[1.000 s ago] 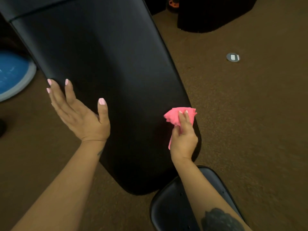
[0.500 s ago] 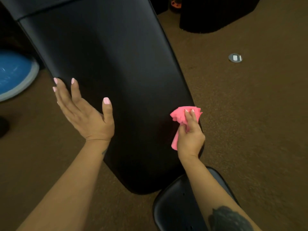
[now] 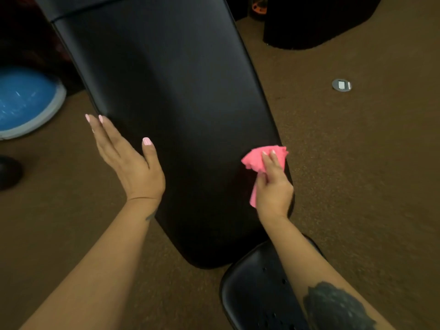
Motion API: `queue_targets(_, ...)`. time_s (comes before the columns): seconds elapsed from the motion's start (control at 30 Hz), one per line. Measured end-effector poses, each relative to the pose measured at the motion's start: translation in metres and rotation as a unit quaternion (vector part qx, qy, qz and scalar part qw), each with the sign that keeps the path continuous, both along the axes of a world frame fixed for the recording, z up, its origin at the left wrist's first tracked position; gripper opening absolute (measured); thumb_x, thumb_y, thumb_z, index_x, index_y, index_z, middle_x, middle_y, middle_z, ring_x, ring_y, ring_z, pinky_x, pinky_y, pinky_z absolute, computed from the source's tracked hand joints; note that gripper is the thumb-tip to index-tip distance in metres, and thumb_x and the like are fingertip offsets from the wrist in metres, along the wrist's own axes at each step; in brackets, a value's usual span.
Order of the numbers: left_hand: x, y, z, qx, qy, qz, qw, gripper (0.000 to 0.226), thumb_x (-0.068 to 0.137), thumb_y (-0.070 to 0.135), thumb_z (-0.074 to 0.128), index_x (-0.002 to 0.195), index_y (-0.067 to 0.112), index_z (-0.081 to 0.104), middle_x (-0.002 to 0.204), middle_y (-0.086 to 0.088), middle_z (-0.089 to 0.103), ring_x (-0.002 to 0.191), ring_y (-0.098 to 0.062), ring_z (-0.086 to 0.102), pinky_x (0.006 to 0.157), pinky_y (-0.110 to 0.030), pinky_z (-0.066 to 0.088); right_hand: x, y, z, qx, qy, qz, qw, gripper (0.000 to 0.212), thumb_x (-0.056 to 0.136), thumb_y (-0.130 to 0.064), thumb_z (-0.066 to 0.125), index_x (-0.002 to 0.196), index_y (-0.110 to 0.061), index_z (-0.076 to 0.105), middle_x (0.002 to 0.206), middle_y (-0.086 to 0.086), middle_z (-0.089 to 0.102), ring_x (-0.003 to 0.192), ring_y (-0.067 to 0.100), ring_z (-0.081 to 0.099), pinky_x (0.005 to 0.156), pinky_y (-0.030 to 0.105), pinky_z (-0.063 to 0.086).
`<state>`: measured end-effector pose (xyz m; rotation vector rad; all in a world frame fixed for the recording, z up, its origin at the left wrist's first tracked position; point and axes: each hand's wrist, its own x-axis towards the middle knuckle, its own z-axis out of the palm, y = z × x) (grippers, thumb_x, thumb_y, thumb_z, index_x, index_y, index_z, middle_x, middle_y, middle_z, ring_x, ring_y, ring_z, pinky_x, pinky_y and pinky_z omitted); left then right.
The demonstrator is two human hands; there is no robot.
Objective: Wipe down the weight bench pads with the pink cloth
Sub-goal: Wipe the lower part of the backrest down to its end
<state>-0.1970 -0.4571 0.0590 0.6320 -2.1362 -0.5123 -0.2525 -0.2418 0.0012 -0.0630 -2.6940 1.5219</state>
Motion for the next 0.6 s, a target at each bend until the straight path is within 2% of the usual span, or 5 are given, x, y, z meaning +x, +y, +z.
queue_targets(0.1,0.018,0.014,-0.014,0.070,-0.033,-0.004,0.997,0.069,0.102,0.021,0.040,0.148,-0.012,0.000,0.157,-0.030,-0.002,0.147,-0.025,-0.002,0.116,-0.018,-0.007,0.015,-0.025,0.010,-0.017,0.047,0.068,0.996,0.048,0.087,0.004,0.055,0.127,-0.022,0.055,0.139,-0.011,0.042,0.130,0.004,0.034,0.097,-0.007,0.010)
queue_targets(0.23,0.038,0.029,-0.029,0.158,-0.057,-0.017,0.986,0.073,0.102,0.024,0.040,0.151,0.000,-0.007,0.161,-0.014,-0.006,0.144,-0.011,-0.006,0.108,-0.002,-0.008,0.043,-0.017,-0.007,0.030,0.077,0.162,0.983,0.051,0.086,0.004,0.056,0.129,-0.024,0.053,0.138,-0.017,0.034,0.135,0.009,0.025,0.103,-0.002,0.007)
queue_targets(0.4,0.057,0.043,-0.039,0.255,-0.099,-0.022,0.962,0.078,0.101,0.028,0.042,0.152,0.015,-0.015,0.162,0.001,-0.010,0.144,-0.005,-0.007,0.113,-0.019,-0.001,0.042,0.005,-0.023,0.075,0.052,0.139,0.986,0.050,0.089,-0.001,0.054,0.130,-0.030,0.051,0.143,-0.015,0.028,0.141,0.018,0.016,0.115,0.025,0.010)
queue_targets(0.5,0.070,0.055,-0.045,0.294,-0.122,-0.016,0.948,0.078,0.100,0.032,0.042,0.152,0.020,-0.016,0.162,0.005,-0.010,0.147,-0.008,-0.006,0.113,-0.025,0.002,0.045,-0.015,-0.015,0.036,0.039,0.092,0.994,0.048,0.091,-0.001,0.052,0.130,-0.030,0.051,0.144,-0.015,0.025,0.142,0.018,0.013,0.103,-0.002,0.003)
queue_targets(0.6,0.084,0.071,-0.055,0.319,-0.141,0.000,0.937,0.077,0.100,0.033,0.041,0.152,0.021,-0.014,0.162,0.006,-0.009,0.147,-0.009,-0.005,0.112,-0.023,0.002,0.062,-0.037,-0.012,0.034,0.051,0.106,0.992,0.053,0.091,0.000,0.049,0.135,-0.031,0.043,0.145,-0.015,0.021,0.142,0.016,0.009,0.091,-0.012,0.002)
